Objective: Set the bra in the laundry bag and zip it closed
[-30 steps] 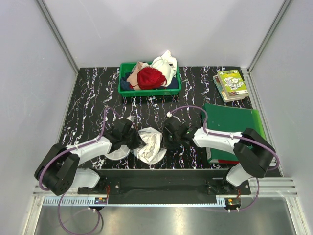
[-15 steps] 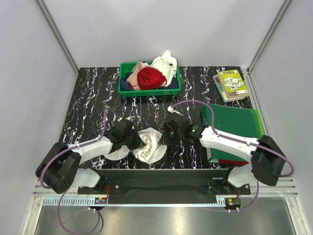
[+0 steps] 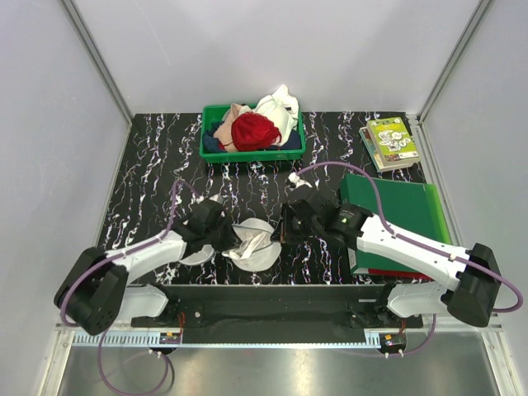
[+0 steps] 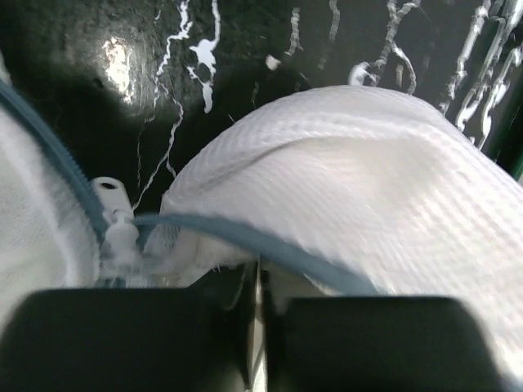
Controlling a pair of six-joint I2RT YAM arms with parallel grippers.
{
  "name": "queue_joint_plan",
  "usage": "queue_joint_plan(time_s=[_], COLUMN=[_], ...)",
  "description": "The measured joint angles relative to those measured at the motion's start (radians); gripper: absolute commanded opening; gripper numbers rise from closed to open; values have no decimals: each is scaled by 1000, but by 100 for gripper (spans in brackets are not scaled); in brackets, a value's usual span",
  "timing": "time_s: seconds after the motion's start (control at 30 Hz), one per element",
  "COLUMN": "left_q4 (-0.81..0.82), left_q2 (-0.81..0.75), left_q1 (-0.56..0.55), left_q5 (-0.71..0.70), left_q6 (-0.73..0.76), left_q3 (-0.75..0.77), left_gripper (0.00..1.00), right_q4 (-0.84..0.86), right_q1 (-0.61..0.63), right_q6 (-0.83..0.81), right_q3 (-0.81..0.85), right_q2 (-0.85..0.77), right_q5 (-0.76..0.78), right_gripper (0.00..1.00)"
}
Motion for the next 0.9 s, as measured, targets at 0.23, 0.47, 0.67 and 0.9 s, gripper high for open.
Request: queue_joint_plan(time_s=[0.23, 0.47, 0.67, 0.9], left_q4=[-146, -160, 14, 155], left_q2=[-237, -236, 26, 169], left_q1=[-6, -53, -123, -142], left_q5=[25, 96, 174, 169], left_q6=[118, 160, 112, 62], left_q3=[78, 90, 65, 69], left_gripper=[31, 21, 15, 15], right_q4=[-2, 0, 17, 7], right_q1=[0, 0, 0, 0], right_q6=[-5, -4, 11, 56], right_q3=[0, 0, 9, 10], right_q2=[0, 0, 0, -43], right_q5=[0, -2, -19, -17], right_gripper=[0, 0, 0, 0])
